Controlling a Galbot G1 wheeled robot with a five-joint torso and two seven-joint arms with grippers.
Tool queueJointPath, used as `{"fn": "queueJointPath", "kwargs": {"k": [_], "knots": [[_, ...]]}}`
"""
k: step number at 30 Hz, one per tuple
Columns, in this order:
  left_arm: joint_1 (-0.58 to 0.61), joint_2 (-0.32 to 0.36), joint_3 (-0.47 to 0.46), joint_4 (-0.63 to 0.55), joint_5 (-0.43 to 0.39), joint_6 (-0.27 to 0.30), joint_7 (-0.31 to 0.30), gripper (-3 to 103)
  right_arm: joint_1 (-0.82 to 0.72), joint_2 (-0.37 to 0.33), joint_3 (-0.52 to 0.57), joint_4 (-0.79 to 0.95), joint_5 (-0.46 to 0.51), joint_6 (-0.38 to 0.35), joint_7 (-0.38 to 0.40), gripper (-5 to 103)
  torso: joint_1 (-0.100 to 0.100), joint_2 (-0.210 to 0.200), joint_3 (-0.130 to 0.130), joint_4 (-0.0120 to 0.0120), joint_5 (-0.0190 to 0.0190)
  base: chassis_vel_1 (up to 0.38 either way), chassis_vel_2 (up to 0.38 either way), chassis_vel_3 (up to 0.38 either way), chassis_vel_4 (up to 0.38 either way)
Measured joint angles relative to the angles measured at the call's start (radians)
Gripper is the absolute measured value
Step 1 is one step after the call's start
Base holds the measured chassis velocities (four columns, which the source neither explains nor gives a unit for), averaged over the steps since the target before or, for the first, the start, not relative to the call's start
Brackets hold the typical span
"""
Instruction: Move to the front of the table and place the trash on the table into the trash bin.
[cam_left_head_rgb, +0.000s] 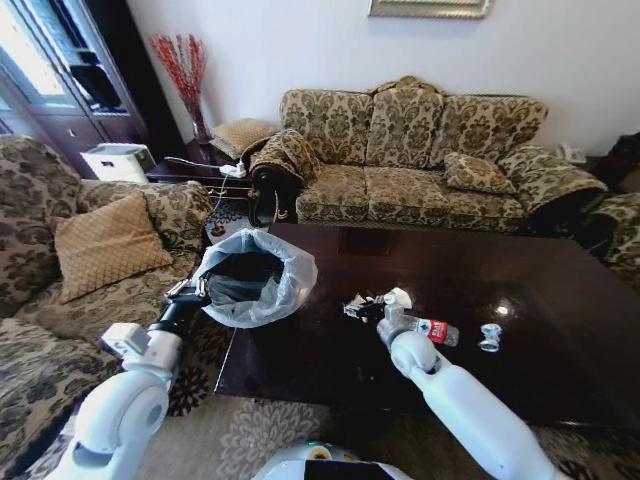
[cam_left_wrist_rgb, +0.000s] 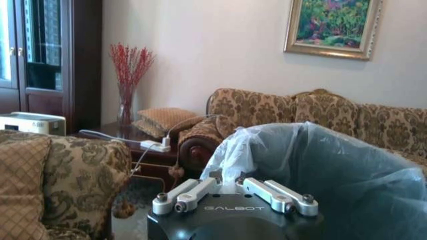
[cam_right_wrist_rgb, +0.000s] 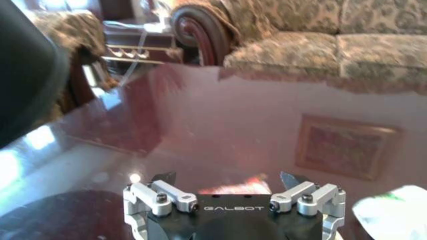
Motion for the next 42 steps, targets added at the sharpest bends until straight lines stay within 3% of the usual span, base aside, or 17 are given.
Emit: {"fn": "queueJointPath", "kwargs": {"k": [6,7,9,11,12,13,15,16,18,28,35,42], "knots": [[-0.008,0.012,-0.003,-0.001,-0.007,0.001,0.001,3,-0.005,0.015,-0.013,-0.015,-0.015,-0.031,0.044,100,0.000,0.000,0.000,-0.0001,0.0001,0.000,0.000,0.000,0.000],[-0.010,0.013,-0.002,-0.001,-0.007,0.003,0.003,3,-0.007,0.020,-0.016,-0.018,-0.015,-0.031,0.046,91,0.000,0.000,0.000,0.0002,0.0000,0.000,0.000,0.000,0.000],[-0.010,0.013,-0.002,-0.001,-0.006,0.007,0.008,3,-0.008,0.022,-0.017,-0.021,-0.016,-0.031,0.046,91,0.000,0.000,0.000,0.0005,-0.0001,0.000,0.000,0.000,0.000],[-0.009,0.011,-0.002,-0.001,-0.006,0.010,0.014,3,-0.010,0.025,-0.018,-0.026,-0.017,-0.030,0.046,81,0.000,0.000,0.000,0.0005,-0.0001,0.000,0.000,0.000,0.000],[-0.008,0.011,-0.001,-0.001,-0.006,0.011,0.015,3,-0.011,0.027,-0.018,-0.030,-0.018,-0.029,0.046,81,0.000,0.000,0.000,0.0005,-0.0001,0.000,0.000,0.000,0.000],[-0.008,0.011,0.002,0.000,-0.006,0.011,0.016,3,-0.013,0.030,-0.018,-0.036,-0.019,-0.027,0.049,70,0.000,0.000,0.000,0.0003,0.0000,0.000,0.000,0.000,0.000],[-0.009,0.012,0.003,0.001,-0.006,0.010,0.016,3,-0.015,0.031,-0.016,-0.040,-0.020,-0.026,0.052,70,0.000,0.000,0.000,0.0002,0.0003,0.000,0.000,0.000,0.000],[-0.010,0.016,0.005,0.002,-0.007,0.009,0.017,3,-0.019,0.032,-0.014,-0.044,-0.023,-0.023,0.053,59,0.000,0.000,0.000,0.0001,0.0002,0.000,0.000,0.000,0.000],[-0.012,0.018,0.005,0.003,-0.007,0.009,0.017,3,-0.022,0.032,-0.013,-0.045,-0.025,-0.021,0.055,59,0.000,0.000,0.000,0.0001,0.0001,0.000,0.000,0.000,0.000],[-0.008,0.022,0.005,0.008,-0.009,-0.011,0.021,3,-0.034,0.035,-0.011,-0.033,-0.030,-0.009,0.075,19,0.000,0.000,0.000,0.0002,0.0001,-0.014,-0.019,-0.012,-0.014],[-0.005,0.024,-0.001,0.009,-0.009,-0.025,0.047,3,-0.032,0.027,0.019,0.034,-0.030,0.017,0.111,10,0.000,0.000,0.000,-0.0004,0.0004,-0.075,-0.078,-0.068,-0.065],[0.001,0.018,0.005,0.009,-0.002,-0.026,0.057,3,0.092,-0.094,0.079,0.260,0.008,0.048,0.127,10,0.000,0.000,0.000,0.0003,0.0002,-0.032,-0.031,-0.039,-0.024]]}}
